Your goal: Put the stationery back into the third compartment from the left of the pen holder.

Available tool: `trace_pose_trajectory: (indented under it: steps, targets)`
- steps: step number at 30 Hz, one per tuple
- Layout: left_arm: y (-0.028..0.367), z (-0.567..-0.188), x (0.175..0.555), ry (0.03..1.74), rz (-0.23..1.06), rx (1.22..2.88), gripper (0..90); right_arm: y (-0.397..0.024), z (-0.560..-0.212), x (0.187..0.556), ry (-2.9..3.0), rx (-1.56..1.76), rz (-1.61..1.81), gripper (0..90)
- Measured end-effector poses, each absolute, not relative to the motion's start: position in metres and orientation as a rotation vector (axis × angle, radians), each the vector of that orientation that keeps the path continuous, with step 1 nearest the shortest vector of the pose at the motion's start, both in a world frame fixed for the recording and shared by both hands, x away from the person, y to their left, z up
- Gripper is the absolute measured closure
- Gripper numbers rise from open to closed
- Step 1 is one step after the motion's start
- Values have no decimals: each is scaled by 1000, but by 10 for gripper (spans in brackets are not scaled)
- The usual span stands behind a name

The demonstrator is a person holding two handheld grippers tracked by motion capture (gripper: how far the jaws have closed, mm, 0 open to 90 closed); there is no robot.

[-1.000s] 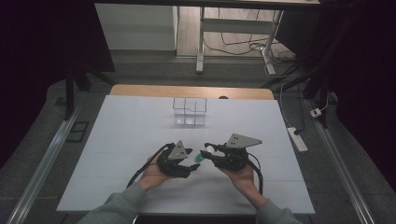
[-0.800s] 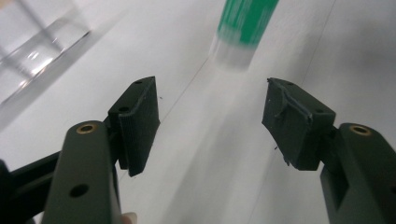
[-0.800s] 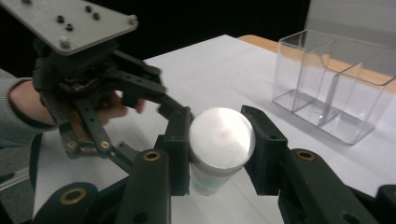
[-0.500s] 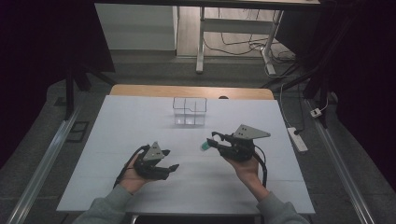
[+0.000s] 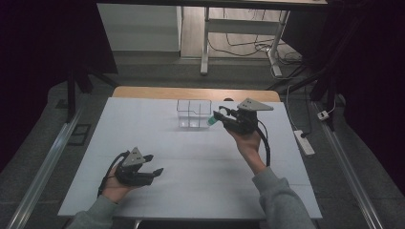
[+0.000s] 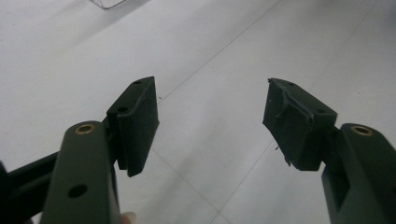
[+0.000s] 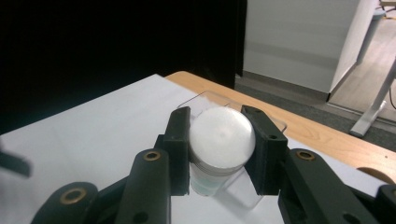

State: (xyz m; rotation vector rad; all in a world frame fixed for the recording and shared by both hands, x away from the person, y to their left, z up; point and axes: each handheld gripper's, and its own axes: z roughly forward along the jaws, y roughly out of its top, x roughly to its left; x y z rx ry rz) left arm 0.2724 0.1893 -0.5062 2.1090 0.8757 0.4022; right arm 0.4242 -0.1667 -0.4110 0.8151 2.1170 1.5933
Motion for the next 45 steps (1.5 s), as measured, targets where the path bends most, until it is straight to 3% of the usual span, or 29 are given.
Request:
trace_pose_trajectory:
  steps: [9,18,21,26,37,45]
  targets:
    - [209,-511,270,937,404,2091,339,-146,-412,475,2096,897,1524,644]
    - [215,-515,271,971,420,2078,338,-139,-428,499,2123,940,1480,639]
    - [216,-515,271,975,424,2074,338,-134,-433,501,2135,935,1444,551]
    - [216,-516,272,978,421,2076,337,-138,-429,496,2123,941,1482,443]
    - [216,-517,272,978,412,2085,335,-172,-429,455,2207,883,1495,413]
    - [220,-517,272,989,396,2071,332,-219,-456,407,2250,925,1451,408]
